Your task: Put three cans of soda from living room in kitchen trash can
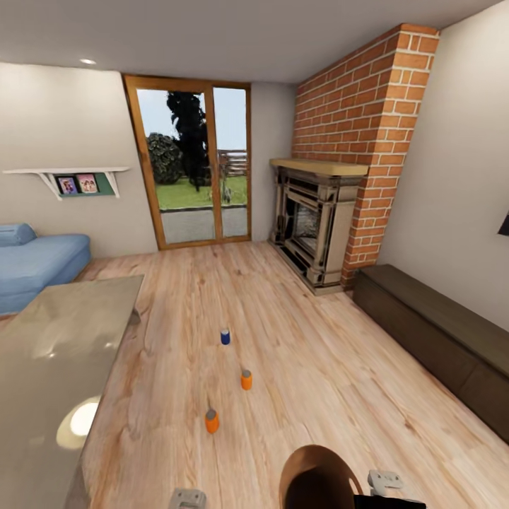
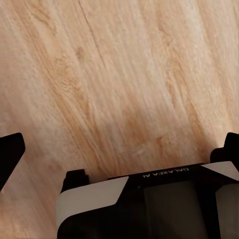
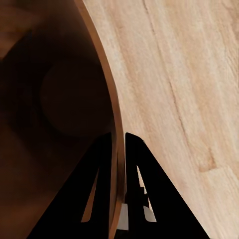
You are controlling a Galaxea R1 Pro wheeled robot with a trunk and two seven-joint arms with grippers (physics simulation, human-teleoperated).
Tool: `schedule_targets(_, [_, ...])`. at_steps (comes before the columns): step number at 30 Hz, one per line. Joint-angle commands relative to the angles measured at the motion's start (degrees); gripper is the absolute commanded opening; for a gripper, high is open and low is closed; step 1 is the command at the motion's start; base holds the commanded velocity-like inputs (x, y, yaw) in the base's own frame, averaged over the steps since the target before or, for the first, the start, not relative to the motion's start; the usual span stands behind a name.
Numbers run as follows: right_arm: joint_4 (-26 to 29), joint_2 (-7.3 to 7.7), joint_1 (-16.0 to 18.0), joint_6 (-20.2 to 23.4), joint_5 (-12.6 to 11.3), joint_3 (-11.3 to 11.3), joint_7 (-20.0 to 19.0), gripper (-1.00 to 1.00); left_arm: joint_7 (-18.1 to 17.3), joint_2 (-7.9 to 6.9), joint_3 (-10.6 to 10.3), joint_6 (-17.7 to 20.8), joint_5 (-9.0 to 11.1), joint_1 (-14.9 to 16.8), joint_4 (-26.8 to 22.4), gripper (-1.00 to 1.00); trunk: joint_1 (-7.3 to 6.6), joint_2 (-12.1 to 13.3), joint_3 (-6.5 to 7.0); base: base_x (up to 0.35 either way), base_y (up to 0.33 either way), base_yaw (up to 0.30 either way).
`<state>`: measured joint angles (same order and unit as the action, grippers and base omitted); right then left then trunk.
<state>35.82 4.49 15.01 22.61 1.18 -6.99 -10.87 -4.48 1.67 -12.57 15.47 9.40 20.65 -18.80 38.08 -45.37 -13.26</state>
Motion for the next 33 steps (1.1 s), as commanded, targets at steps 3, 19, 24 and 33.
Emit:
schedule_targets(3, [0.04,-0.01,0.05,0.07,-0.68,-0.04,-0.47,-1.00,0.00,0.00,0.00,0.00,0.00,0.00,0.00,1.00,0.00,0.00,0.01,0.342,0.122,0.000])
schedule_targets(19, [0.06,-0.01,0.02,0.07,-0.67,-0.04,-0.47,-1.00,0.00,0.00,0.00,0.00,0.00,0.00,-0.04,1.00,0.00,0.00,0.01,0.342,0.122,0.000])
schedule_targets(24, [0.04,-0.01,0.03,0.07,-0.66,-0.04,-0.47,-1.00,0.00,0.00,0.00,0.00,0.00,0.00,-0.08,1.00,0.00,0.00,0.01,0.342,0.074,0.000])
schedule_targets(33, [0.04,-0.07,0.02,0.07,-0.65,-0.04,-0.47,-1.00,0.00,0.00,0.00,0.00,0.00,0.00,-0.09,1.00,0.00,0.00,0.01,0.342,0.011,0.000])
